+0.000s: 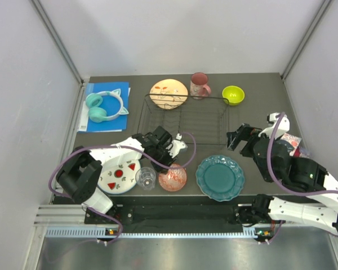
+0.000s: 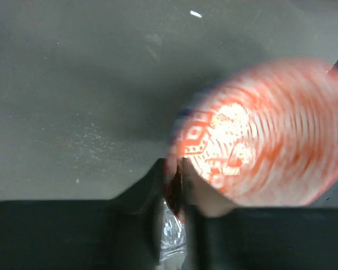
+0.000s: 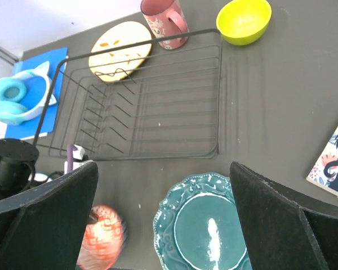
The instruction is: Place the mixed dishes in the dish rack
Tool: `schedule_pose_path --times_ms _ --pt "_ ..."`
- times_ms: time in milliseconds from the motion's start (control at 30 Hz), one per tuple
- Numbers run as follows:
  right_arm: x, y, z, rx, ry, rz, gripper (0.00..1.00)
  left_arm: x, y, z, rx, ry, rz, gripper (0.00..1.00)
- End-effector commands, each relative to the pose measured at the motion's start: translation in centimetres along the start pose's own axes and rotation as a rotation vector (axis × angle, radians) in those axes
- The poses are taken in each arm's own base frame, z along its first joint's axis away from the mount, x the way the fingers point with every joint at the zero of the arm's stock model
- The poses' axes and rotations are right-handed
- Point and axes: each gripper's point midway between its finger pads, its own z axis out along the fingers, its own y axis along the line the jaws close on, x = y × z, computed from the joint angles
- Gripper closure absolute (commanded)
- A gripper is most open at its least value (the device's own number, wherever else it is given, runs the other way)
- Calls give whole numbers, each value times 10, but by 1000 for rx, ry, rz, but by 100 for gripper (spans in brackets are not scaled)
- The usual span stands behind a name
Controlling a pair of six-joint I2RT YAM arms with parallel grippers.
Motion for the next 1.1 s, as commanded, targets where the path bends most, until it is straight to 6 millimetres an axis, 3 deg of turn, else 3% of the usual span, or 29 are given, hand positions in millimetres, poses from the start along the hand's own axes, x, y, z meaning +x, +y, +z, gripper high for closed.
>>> schedule_pose_path --times_ms 0,100,200,300,333,400,433,467,500,600,633,700,733,767,867,1000,1067 --pt "-1 3 -1 -17 -8 9 0 -15 -4 -6 -2 -51 30 89" --pt "3 -1 -1 -11 -4 7 0 -17 -7 -8 2 -50 28 100" --pt "7 -2 1 -9 0 -8 0 -29 -8 -19 -10 -73 36 100" --pt "13 2 6 -9 2 -41 0 -52 -9 -42 -30 -118 53 100" --pt "13 6 9 -15 -3 -46 0 -73 -10 -58 -43 -166 67 100" --pt "21 13 17 -6 6 -86 0 -88 -10 -82 -76 -185 80 100" --pt "25 19 23 -3 9 -108 0 -117 -10 -110 -108 -253 102 100" --pt "24 23 25 -3 6 -113 0 -127 -9 -123 -133 -269 112 100" --pt "22 27 28 -3 -3 -115 0 -145 -7 -157 -192 -308 129 100" --pt "23 40 34 -20 -9 -118 0 -169 6 -212 -335 -387 160 100" --pt "25 43 36 -24 -9 -132 0 -182 10 -243 -407 -446 172 100" --pt "23 48 39 -38 -23 -134 0 -191 26 -281 -561 -504 184 100" --pt "24 50 40 -41 -25 -134 0 -191 48 -303 -718 -515 145 100" --pt "28 50 42 -42 -23 -143 0 -190 58 -317 -794 -530 127 100" --pt "38 55 49 -58 -25 -172 0 -178 100 -344 -1015 -512 37 100" --pt "56 73 68 -67 -29 -232 0 -152 142 -343 -1144 -431 -110 100" --pt "72 85 84 -63 -20 -298 0 -143 155 -353 -1252 -443 -194 100"
